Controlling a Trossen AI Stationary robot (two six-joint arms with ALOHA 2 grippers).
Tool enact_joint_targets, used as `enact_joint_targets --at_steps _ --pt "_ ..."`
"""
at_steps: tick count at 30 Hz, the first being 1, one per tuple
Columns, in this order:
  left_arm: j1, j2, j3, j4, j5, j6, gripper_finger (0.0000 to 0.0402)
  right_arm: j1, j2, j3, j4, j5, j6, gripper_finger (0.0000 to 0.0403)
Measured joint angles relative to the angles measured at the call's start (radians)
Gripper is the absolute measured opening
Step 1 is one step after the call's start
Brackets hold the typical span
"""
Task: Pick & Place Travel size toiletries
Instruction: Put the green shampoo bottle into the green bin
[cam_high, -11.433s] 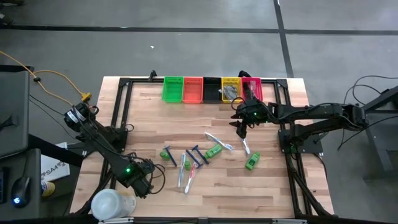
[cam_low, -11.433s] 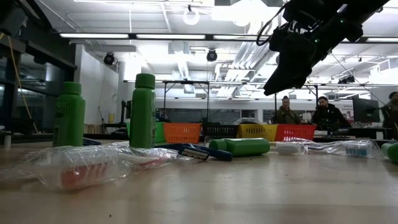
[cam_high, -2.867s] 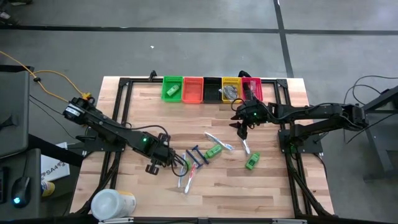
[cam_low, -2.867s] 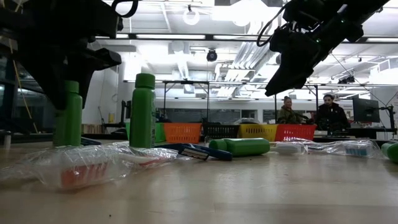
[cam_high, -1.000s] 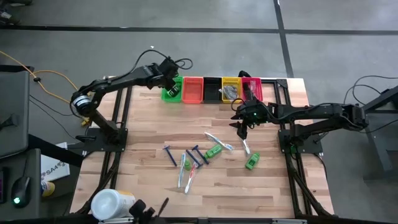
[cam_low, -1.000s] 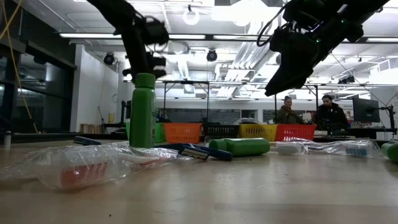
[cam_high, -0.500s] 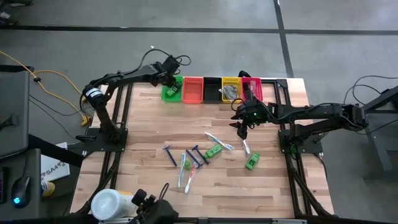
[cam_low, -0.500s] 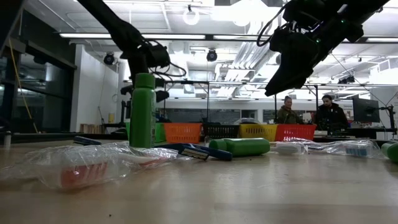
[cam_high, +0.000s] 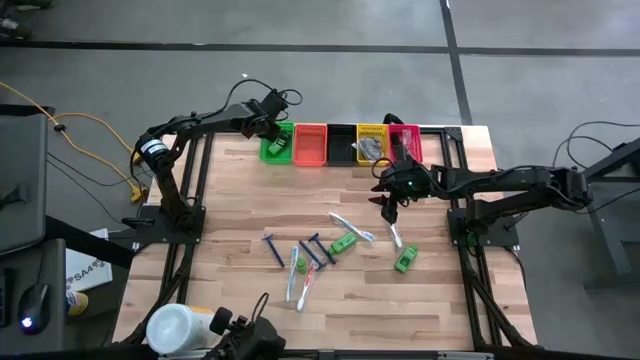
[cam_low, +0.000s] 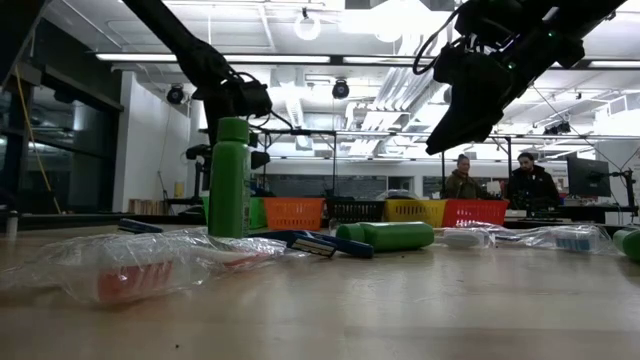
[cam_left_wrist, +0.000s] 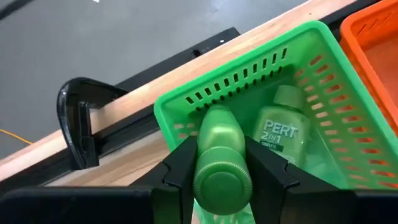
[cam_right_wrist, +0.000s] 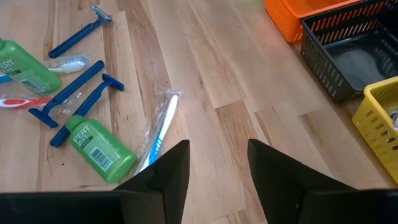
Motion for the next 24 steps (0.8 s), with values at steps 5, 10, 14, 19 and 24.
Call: enact_joint_targets --at_steps 5,10,14,19,24 --pt "-0.003 0.0 0.0 -0.006 0.012 0.008 0.0126 0.0 0.0 0.0 0.0 0.0 0.005 0.0155" --pt "-0.003 0.0 0.004 -0.009 0.013 0.008 0.0165 0.0 0.0 0.0 -0.001 -0.002 0.014 0.0155" --pt "-0.003 0.0 0.035 -0.03 0.013 0.009 0.0179 0.0 0.0 0.0 -0.001 -0.006 0.026 0.0155" --pt "-0.005 0.0 0.097 -0.093 0.015 0.027 0.0181 0.0 0.0 0.0 -0.003 -0.007 0.034 0.0155" --pt "-0.005 -0.017 0.154 -0.225 0.016 0.035 0.0181 0.0 0.0 0.0 -0.017 -0.012 0.035 0.0155"
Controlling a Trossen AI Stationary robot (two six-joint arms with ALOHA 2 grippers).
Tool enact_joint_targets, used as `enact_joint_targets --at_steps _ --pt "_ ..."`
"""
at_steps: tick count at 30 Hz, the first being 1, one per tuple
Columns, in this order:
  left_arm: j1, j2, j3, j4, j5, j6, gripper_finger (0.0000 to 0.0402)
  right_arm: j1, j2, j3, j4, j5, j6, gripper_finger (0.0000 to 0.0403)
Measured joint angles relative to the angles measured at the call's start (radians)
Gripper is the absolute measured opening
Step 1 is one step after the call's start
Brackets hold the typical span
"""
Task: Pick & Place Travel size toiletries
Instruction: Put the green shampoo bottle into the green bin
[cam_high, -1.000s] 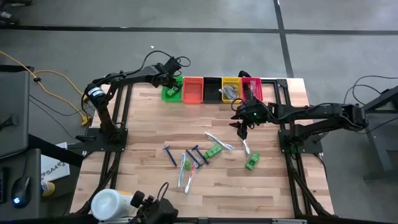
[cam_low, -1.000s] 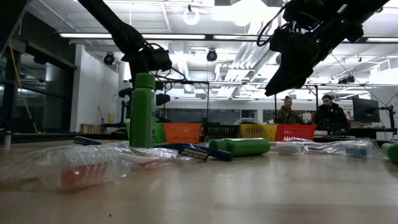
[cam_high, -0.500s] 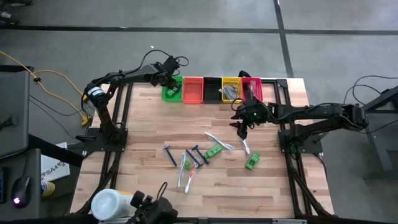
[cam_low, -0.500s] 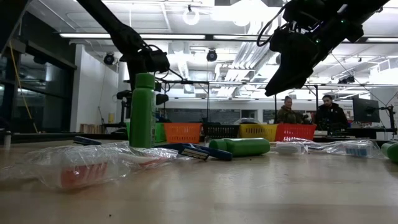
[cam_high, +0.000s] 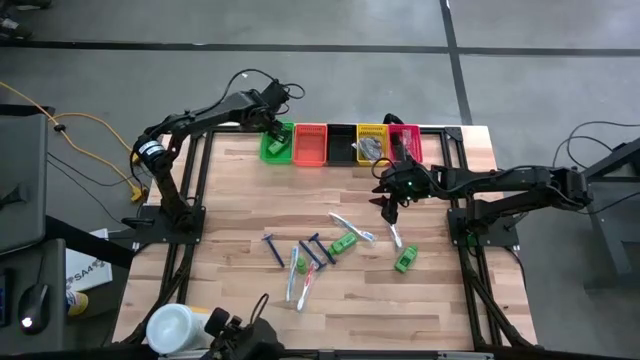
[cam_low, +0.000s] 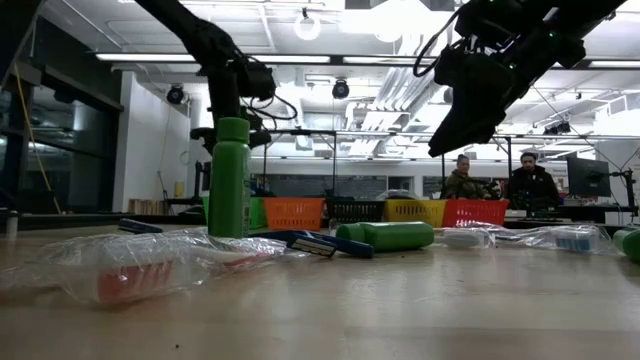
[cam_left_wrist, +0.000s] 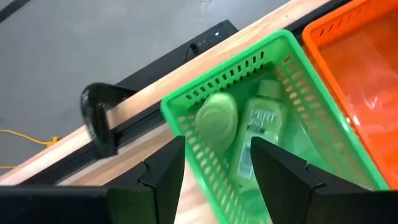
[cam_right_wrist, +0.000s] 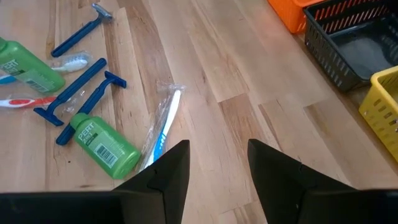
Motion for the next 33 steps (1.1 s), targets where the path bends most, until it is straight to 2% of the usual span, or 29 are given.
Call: enact_joint_targets --at_steps 7,12,20,25,30,33 --pt "-0.014 -0.07 0.003 -0.117 0.0 0.0 0.0182 0.0 0.0 0.0 -0.005 -0.002 0.004 0.0155" --pt "-0.103 -0.132 0.003 -0.198 0.004 -0.016 0.0182 0.0 0.0 0.0 -0.026 -0.002 0.019 0.0155" --pt "-0.409 -0.204 -0.014 -0.263 0.0 -0.137 0.0182 0.0 0.0 0.0 -0.035 -0.001 0.022 0.0155" --pt "-0.62 -0.208 -0.05 -0.275 0.0 -0.285 0.0182 0.0 0.0 0.0 -0.036 -0.001 0.021 0.0155" --pt "-0.812 -0.199 -0.085 -0.219 -0.002 -0.438 0.0182 0.0 0.0 0.0 -0.036 0.0 0.011 0.0155" --pt "-0.904 -0.198 -0.093 -0.184 0.0 -0.439 0.0182 0.0 0.0 0.0 -0.037 0.0 0.006 0.0155"
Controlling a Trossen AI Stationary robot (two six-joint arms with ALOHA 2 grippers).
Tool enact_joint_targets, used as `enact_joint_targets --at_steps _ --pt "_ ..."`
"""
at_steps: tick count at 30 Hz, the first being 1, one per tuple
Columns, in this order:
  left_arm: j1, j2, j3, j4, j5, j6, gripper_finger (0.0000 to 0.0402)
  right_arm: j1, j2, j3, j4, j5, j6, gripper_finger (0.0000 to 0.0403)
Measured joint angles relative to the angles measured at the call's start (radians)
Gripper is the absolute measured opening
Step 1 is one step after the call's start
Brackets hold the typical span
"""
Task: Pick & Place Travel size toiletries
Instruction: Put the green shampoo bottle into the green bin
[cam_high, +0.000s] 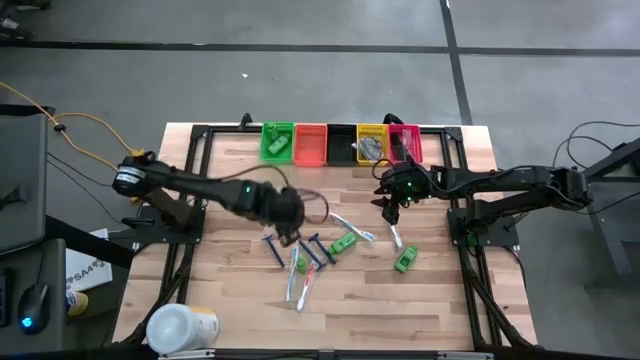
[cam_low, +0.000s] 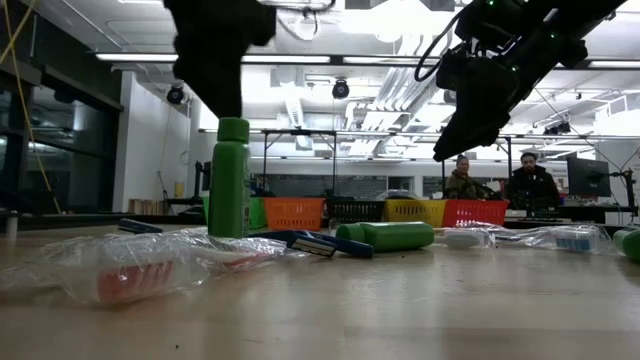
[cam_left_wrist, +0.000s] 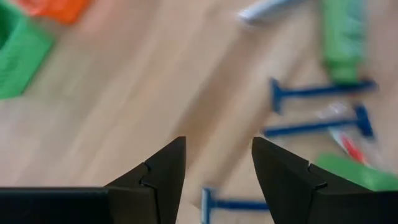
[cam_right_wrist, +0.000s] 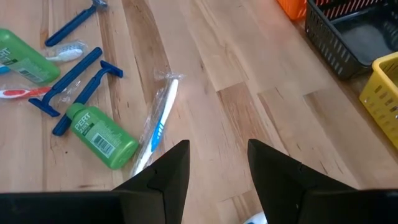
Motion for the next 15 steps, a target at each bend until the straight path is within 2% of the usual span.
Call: enact_joint_targets --at_steps 5,7,15 --pt "-0.105 -0.001 -0.002 0.001 0.005 0.155 0.0182 0.0 0.0 0.0 0.0 0.0 -0.006 0.0155" --pt "-0.131 -0.001 -0.002 0.008 0.005 0.159 0.0182 0.0 0.0 0.0 0.0 0.0 -0.002 0.0155" --pt "-0.137 0.028 -0.003 0.136 0.052 -0.225 0.0182 0.0 0.0 0.0 0.001 0.0 0.015 0.0155"
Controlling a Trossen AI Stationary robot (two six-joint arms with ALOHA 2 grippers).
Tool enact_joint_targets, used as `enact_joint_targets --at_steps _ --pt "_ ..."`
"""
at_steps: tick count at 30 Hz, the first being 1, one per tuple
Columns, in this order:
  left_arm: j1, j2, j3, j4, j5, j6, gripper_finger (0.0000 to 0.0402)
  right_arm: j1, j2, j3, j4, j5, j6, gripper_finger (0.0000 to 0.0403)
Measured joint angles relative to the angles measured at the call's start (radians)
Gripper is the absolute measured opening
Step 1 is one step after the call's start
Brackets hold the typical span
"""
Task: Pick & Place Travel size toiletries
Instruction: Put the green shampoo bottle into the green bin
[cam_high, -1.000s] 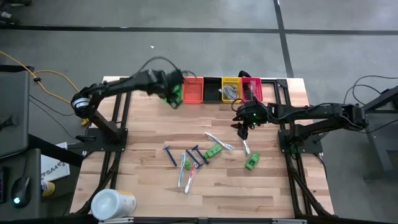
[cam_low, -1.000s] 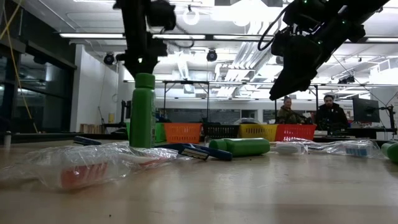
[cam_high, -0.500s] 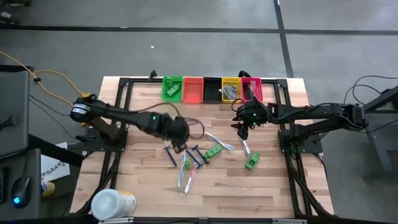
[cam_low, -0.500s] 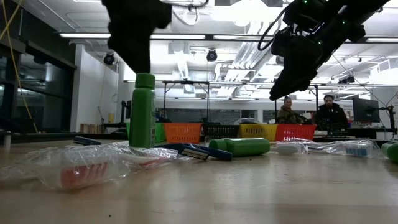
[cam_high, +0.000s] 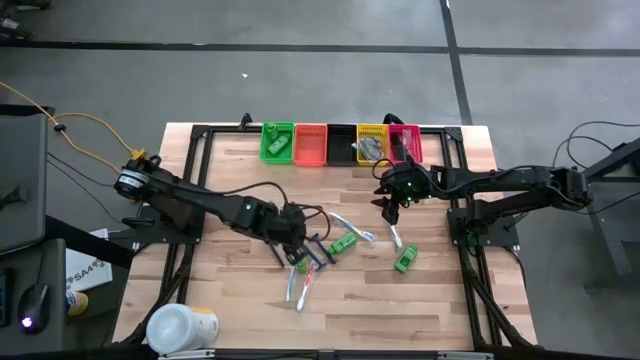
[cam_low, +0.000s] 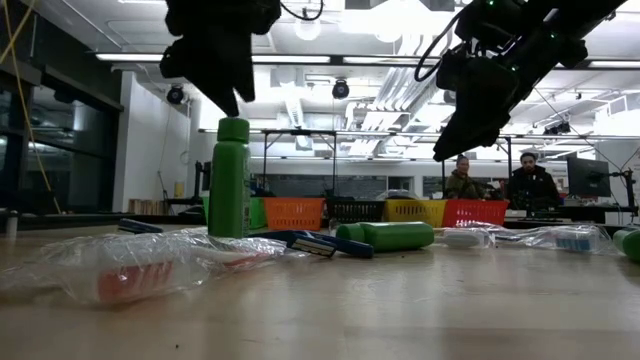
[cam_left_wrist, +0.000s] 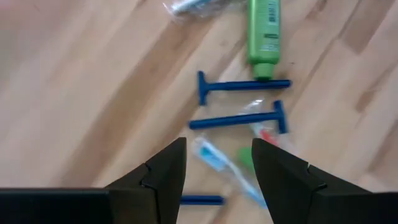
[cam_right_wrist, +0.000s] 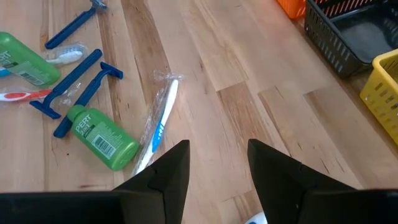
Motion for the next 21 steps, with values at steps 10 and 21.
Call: enact_joint_targets --at_steps 10,21 --pt "0.0 0.056 0.001 0.047 0.058 -0.135 0.0182 0.0 0.0 0.0 0.0 0.0 0.003 0.0155" --pt "-0.063 0.062 0.058 0.024 0.059 -0.2 0.0182 0.0 0.0 0.0 -0.003 0.0 -0.002 0.0155"
